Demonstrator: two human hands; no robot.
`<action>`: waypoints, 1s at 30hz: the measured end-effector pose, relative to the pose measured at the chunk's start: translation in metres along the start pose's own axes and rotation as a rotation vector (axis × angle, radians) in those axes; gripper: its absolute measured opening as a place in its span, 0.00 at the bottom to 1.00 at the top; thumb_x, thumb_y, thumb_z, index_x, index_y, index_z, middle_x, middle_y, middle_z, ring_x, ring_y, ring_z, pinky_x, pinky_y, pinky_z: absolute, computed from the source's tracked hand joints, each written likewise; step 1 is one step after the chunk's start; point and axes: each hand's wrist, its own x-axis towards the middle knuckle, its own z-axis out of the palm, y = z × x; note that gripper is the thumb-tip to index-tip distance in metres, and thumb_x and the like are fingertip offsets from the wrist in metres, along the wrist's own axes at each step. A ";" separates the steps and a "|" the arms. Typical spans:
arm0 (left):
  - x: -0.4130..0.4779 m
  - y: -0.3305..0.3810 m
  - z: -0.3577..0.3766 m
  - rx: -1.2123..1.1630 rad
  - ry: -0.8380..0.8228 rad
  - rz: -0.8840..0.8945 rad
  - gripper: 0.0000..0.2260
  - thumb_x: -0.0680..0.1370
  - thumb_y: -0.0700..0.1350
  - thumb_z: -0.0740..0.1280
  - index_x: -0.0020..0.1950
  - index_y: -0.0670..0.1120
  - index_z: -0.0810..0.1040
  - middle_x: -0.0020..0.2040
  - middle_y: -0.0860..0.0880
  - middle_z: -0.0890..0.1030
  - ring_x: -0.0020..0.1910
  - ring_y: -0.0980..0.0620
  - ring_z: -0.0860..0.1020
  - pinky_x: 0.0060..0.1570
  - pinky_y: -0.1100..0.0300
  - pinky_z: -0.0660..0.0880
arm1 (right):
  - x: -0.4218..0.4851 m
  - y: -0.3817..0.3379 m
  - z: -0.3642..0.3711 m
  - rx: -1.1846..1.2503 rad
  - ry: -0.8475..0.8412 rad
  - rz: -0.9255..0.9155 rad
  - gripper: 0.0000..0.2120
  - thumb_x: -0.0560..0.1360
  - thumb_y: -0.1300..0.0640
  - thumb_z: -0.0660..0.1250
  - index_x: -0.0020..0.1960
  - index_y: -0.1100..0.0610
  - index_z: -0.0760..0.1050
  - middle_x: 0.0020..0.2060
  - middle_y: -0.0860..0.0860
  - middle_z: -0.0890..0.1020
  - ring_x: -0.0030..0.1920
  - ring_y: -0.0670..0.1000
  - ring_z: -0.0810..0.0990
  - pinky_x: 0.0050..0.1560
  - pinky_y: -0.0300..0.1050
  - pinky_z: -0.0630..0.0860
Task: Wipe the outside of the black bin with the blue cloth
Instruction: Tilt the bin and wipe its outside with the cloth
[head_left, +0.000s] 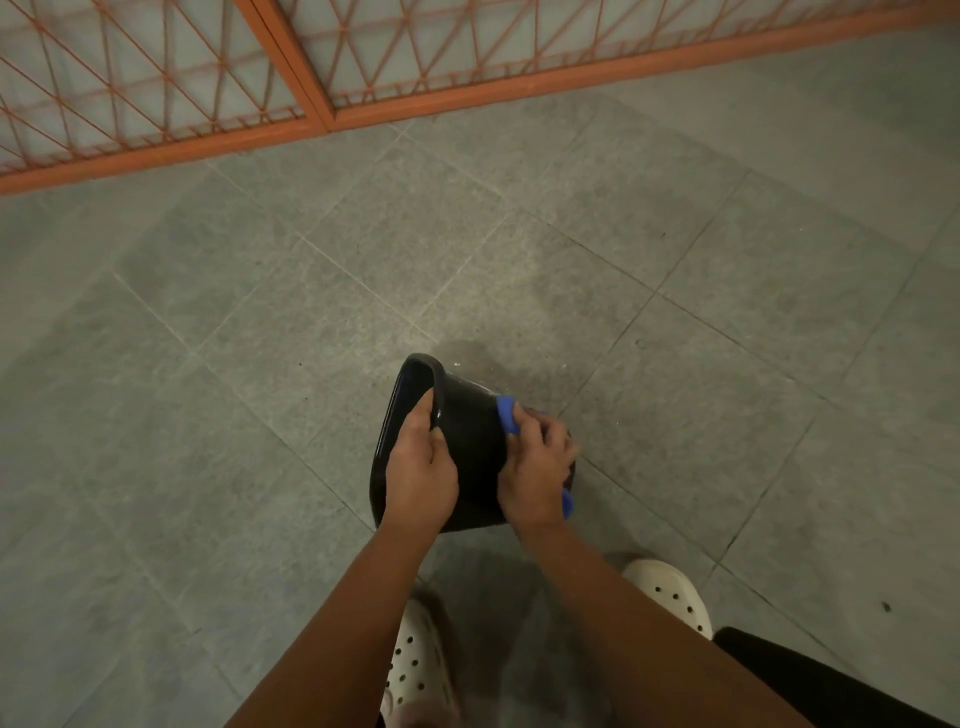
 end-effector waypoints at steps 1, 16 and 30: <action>0.001 0.000 0.000 -0.003 0.004 0.003 0.21 0.82 0.40 0.55 0.74 0.51 0.64 0.66 0.47 0.73 0.65 0.50 0.71 0.69 0.49 0.67 | -0.003 -0.006 0.003 0.026 0.006 -0.052 0.17 0.77 0.61 0.60 0.64 0.53 0.71 0.61 0.56 0.71 0.61 0.58 0.64 0.57 0.53 0.68; 0.004 -0.003 -0.006 -0.012 0.000 0.032 0.21 0.81 0.39 0.54 0.73 0.51 0.65 0.62 0.49 0.76 0.61 0.53 0.74 0.64 0.55 0.70 | 0.000 -0.015 0.006 0.033 -0.028 -0.227 0.18 0.77 0.61 0.59 0.67 0.53 0.70 0.65 0.52 0.73 0.65 0.57 0.66 0.63 0.55 0.65; 0.000 -0.003 0.000 0.009 0.050 0.042 0.17 0.81 0.40 0.55 0.68 0.53 0.68 0.49 0.56 0.76 0.46 0.65 0.75 0.46 0.68 0.71 | 0.003 0.002 0.009 -0.046 -0.003 -0.187 0.17 0.76 0.62 0.61 0.64 0.54 0.71 0.60 0.55 0.73 0.60 0.58 0.68 0.59 0.53 0.68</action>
